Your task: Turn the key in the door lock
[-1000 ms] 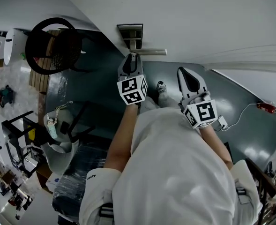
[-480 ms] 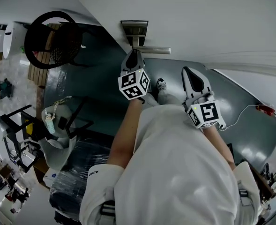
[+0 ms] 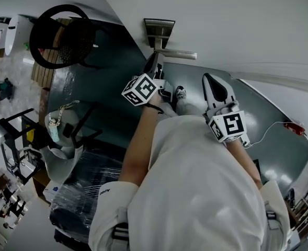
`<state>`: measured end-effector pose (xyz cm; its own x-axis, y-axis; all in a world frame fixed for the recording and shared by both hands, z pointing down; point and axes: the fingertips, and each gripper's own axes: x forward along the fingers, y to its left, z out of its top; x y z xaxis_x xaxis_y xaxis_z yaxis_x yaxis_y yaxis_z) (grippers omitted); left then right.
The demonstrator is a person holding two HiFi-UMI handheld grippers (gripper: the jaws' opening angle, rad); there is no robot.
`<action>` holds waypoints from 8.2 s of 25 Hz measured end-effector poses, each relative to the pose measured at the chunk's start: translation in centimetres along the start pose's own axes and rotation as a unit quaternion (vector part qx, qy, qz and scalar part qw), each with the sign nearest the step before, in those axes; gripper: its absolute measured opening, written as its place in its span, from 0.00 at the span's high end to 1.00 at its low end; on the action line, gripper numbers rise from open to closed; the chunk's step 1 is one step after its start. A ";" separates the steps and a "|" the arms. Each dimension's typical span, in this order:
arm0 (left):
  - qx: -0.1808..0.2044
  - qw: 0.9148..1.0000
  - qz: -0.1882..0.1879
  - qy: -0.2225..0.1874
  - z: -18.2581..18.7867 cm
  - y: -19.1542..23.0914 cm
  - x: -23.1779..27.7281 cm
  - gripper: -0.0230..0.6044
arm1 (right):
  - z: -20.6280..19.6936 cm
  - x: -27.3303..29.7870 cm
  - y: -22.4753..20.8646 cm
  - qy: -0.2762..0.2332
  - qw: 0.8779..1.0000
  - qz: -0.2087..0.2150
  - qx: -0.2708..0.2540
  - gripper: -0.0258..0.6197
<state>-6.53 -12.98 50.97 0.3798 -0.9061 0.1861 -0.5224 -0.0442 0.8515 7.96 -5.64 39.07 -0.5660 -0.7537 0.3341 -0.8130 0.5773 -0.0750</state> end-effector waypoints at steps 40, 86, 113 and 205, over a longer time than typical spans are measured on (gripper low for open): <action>-0.352 0.916 -0.189 -0.024 -1.6 -1.4 -1.2 0.81 | -0.8 -0.8 -0.3 0.006 1.000 0.016 0.006 0.97; 0.720 0.672 0.151 0.083 -3.0 -1.0 -1.3 0.75 | -2.7 -1.9 -0.2 0.016 0.999 0.029 0.015 0.97; 0.665 0.723 0.187 0.029 -1.5 -0.9 0.9 0.87 | -3.0 -1.2 -0.4 0.029 0.999 0.026 0.016 0.97; -0.448 0.861 -0.242 -0.021 -0.4 -2.1 0.1 0.88 | -3.4 -1.1 -0.2 0.036 0.998 0.041 0.014 0.97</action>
<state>-5.05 -12.78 49.37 0.3501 -0.8879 -0.2986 0.4939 -0.0959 0.8642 9.23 -3.86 41.89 -0.6207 -0.6784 0.3931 -0.7681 0.6267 -0.1314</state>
